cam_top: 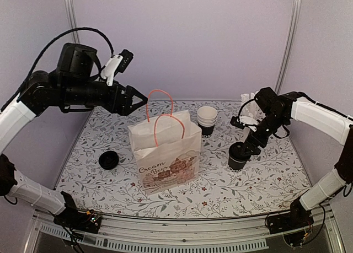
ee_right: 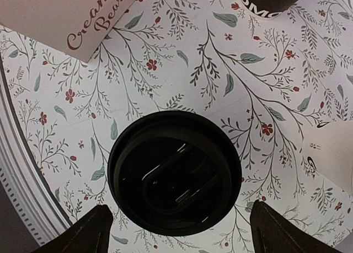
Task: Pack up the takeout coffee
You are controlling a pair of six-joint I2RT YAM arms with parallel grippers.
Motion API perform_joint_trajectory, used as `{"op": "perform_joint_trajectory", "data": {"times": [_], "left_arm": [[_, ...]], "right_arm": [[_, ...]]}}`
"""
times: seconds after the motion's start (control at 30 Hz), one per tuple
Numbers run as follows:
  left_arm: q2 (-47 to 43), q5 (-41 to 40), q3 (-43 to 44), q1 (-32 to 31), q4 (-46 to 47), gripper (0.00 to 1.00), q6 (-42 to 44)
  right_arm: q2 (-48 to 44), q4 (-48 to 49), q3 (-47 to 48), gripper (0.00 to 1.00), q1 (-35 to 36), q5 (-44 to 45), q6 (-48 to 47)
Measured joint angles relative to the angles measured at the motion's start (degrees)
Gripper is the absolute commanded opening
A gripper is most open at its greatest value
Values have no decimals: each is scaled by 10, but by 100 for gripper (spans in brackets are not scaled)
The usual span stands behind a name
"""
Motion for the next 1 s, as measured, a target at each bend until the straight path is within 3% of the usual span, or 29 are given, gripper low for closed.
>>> {"op": "perform_joint_trajectory", "data": {"times": [0.17,0.33,0.7,1.0], "left_arm": [[-92,-4,-84,0,66,83,-28],[-109,-3,-130,0,90,82,-50],[-111,0,-139,0,99,82,-61],[-113,-1,-155,0,101,82,-62]], "right_arm": [[26,0,5,90,2,10,7],[47,-8,35,90,5,10,9],[82,-29,67,90,28,22,10],[95,-37,68,82,42,39,16]]}}
